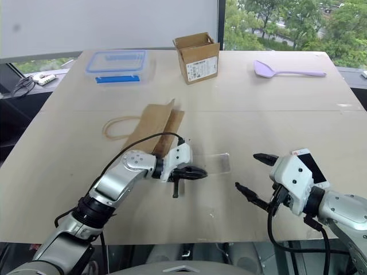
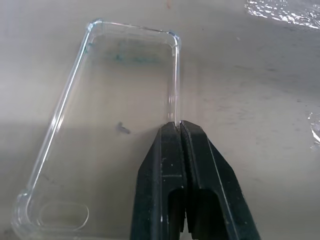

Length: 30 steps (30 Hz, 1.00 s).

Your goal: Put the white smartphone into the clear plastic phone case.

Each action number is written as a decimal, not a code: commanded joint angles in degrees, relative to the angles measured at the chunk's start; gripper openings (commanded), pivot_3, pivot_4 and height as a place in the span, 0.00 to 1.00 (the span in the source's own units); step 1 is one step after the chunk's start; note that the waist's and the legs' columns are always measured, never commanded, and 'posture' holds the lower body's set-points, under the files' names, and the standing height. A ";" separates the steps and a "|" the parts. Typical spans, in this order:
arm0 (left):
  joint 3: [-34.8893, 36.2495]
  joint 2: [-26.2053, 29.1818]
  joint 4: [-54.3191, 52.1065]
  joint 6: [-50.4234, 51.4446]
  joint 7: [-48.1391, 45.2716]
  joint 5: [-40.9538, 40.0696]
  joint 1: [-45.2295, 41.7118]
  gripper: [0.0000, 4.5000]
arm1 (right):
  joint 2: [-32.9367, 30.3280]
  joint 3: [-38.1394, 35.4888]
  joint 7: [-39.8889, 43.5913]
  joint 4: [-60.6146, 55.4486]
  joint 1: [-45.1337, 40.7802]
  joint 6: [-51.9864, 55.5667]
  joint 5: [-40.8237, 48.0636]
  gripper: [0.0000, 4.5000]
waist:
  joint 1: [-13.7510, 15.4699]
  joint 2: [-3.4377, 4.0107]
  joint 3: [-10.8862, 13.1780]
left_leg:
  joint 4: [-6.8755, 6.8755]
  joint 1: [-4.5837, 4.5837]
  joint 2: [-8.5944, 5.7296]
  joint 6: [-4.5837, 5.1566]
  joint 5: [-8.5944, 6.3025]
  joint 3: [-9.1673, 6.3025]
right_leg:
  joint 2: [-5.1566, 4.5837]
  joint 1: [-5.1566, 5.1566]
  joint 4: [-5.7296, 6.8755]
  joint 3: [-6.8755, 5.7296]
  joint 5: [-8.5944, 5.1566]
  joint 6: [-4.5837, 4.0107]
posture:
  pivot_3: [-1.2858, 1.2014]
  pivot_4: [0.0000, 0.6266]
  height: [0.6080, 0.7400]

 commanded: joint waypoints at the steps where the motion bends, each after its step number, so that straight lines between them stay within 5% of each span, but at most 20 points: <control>1: 0.80 -0.68 4.23 -4.66 -0.49 0.59 -0.05 0.00 | -0.49 -0.49 0.23 -0.92 -0.39 -0.44 0.08 1.00 | -0.02 0.00 -0.01 | 0.01 0.00 -0.01 0.00 0.00 0.01 | -0.01 0.01 0.00 0.01 0.00 0.00 | 0.52 0.24 1.00; 4: 5.14 -0.24 2.23 -3.33 -2.20 -4.63 1.57 0.00 | -0.13 -0.74 0.11 -1.20 0.16 -0.71 0.14 1.00 | -0.17 0.00 -0.01 | 0.01 0.01 0.00 0.01 0.00 0.00 | -0.02 0.01 0.01 0.01 0.01 -0.02 | 0.52 0.24 1.00; 10: 15.17 -0.81 -5.98 0.80 6.74 -8.60 5.26 0.58 | 0.85 1.23 -0.84 -1.08 -0.25 -1.24 -0.48 1.00 | -0.30 -0.01 0.00 | -0.03 -0.02 0.09 0.00 0.00 -0.01 | -0.05 -0.04 0.00 0.00 0.12 -0.20 | 0.52 0.24 1.00; 16: 22.92 -1.10 -16.22 7.99 20.74 -7.40 7.60 0.58 | 1.48 4.00 -0.43 0.62 -2.31 -2.01 -1.13 1.00 | -0.25 -0.03 0.02 | -0.02 -0.03 0.09 0.00 -0.01 0.00 | -0.11 -0.04 -0.02 0.00 0.11 -0.17 | 0.52 0.24 1.00; 28: 17.00 0.39 -7.34 13.12 37.15 9.62 3.66 0.58 | 1.41 7.49 1.64 4.87 -7.07 -4.19 -2.31 1.00 | -0.21 -0.05 0.03 | -0.03 -0.04 0.05 0.00 0.00 0.00 | 0.01 -0.04 -0.01 -0.01 0.13 -0.20 | 0.52 0.24 1.00; 30: 16.21 0.36 -7.16 13.05 37.32 10.44 3.92 0.43 | 1.43 7.48 1.75 5.04 -7.08 -4.43 -2.37 1.00 | -0.21 -0.06 0.03 | -0.03 -0.04 0.05 0.00 -0.01 0.01 | -0.01 -0.04 -0.02 0.00 0.13 -0.20 | 0.52 0.24 1.00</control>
